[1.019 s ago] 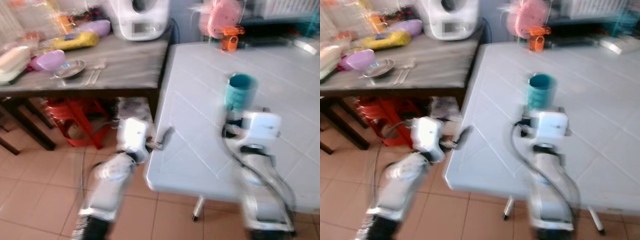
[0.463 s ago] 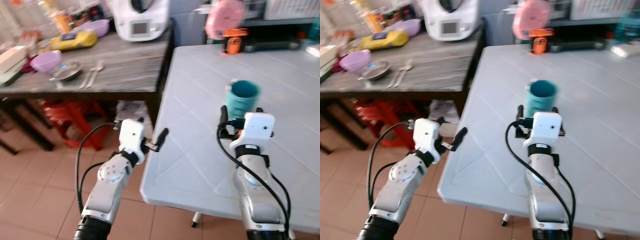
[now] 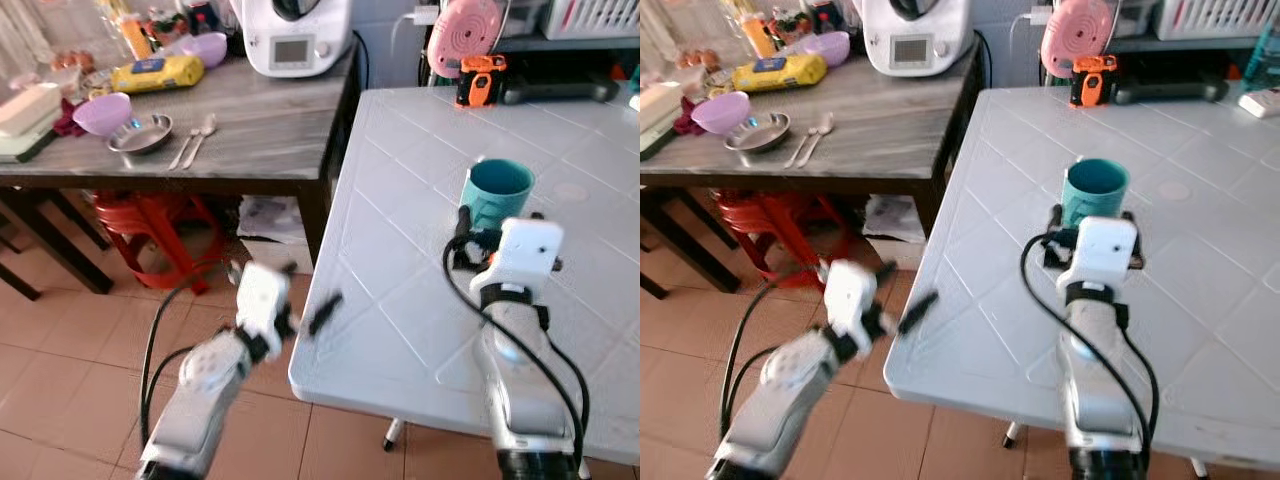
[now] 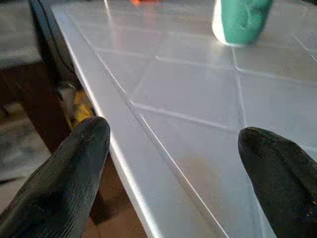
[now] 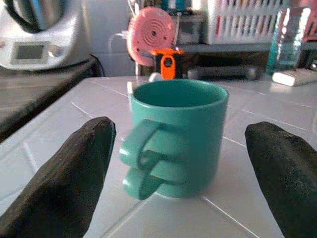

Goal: Setting the table

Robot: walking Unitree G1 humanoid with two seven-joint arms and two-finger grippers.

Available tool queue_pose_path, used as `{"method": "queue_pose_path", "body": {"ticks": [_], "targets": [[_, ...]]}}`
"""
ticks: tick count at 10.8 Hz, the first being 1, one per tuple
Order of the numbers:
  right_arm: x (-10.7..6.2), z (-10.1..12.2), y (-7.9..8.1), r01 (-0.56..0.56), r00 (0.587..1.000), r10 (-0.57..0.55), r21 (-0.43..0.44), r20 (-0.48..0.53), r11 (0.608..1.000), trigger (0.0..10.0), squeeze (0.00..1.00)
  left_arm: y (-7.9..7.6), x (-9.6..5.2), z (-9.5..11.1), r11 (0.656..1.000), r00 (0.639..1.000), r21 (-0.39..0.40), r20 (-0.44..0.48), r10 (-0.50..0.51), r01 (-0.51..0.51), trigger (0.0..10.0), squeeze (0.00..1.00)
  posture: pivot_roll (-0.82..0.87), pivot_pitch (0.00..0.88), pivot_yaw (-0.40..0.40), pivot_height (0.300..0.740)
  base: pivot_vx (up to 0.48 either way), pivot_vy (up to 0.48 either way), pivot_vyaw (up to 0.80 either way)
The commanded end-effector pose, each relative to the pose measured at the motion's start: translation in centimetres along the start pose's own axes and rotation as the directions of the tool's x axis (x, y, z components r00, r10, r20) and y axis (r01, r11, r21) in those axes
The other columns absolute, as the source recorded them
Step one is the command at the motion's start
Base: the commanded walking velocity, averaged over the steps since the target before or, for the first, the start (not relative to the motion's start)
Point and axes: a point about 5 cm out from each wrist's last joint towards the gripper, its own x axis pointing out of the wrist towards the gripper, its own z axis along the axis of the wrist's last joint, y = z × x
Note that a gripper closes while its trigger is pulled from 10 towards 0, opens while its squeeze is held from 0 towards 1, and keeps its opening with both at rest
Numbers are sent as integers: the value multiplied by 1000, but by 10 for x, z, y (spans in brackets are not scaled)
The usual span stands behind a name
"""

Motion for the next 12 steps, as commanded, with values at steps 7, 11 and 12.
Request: {"method": "queue_pose_path", "body": {"ticks": [7, 11, 12], "targets": [[26, -3, 21, -5, 999, 4, -22, -45, 1000, 10000, 0, -10, -5, 0, 996, 996, -27, 7, -86, 86, 10000, 0, -106, 149, 112, 740, 0, 0, 0], [20, -10, 6, 75, 995, -79, -53, -66, 996, 10000, 0, -8, -2, 3, 998, 998, -30, 23, -61, 62, 10000, 0, -107, 142, 118, 740, 0, 0, 0], [18, -10, -1, 102, 992, -106, -71, -62, 992, 10000, 0, -8, 0, 4, 998, 998, -30, 26, -59, 59, 10000, 0, -110, 141, 120, 740, 0, 0, 0]]}}
